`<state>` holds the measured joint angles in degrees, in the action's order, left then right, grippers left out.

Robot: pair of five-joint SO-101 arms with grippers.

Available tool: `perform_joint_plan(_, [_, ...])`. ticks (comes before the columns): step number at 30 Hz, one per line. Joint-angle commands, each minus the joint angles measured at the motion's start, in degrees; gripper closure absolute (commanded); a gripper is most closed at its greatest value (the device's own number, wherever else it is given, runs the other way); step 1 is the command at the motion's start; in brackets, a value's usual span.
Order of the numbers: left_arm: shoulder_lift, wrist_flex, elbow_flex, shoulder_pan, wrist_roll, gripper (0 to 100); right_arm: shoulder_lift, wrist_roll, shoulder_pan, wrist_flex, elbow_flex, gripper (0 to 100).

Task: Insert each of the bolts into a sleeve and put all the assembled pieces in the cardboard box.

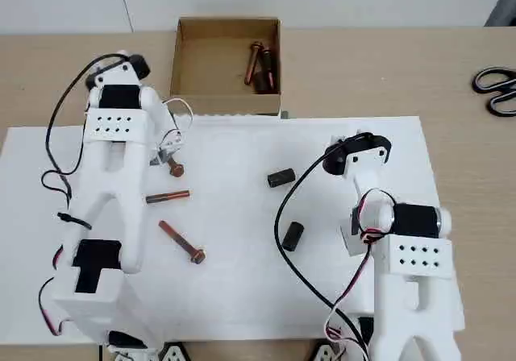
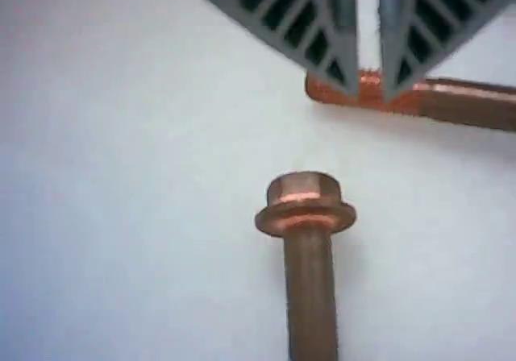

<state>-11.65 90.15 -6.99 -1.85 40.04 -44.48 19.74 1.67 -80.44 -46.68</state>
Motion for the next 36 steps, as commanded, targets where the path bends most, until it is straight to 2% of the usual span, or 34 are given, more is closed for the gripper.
perform_joint_plan(1, [-0.1, 1.8, 0.7, 0.1, 11.7, 99, -1.5, 0.2, 0.7, 0.0, 0.3, 99.5])
perform_joint_plan(7, [-5.7, 5.8, 1.6, -0.4, 30.6, 99, -1.5, 0.4, 2.0, 0.0, 0.3, 99.5])
perform_joint_plan(13, [-10.1, 8.3, 1.6, -0.4, 39.1, 99, -1.5, 0.5, 6.5, 0.0, 0.3, 99.5])
perform_joint_plan(25, [1.9, 8.6, -2.7, -1.1, 38.8, 99, -1.6, 0.5, 6.5, 0.0, 0.3, 99.5])
perform_joint_plan(27, [3.3, 7.4, -2.9, -2.2, 36.1, 99, -1.6, 0.5, 6.5, 0.0, 0.3, 99.5])
perform_joint_plan(36, [-4.4, 8.0, -3.0, -5.8, 28.7, 99, -1.6, 0.5, 6.5, 0.3, 0.3, 99.5])
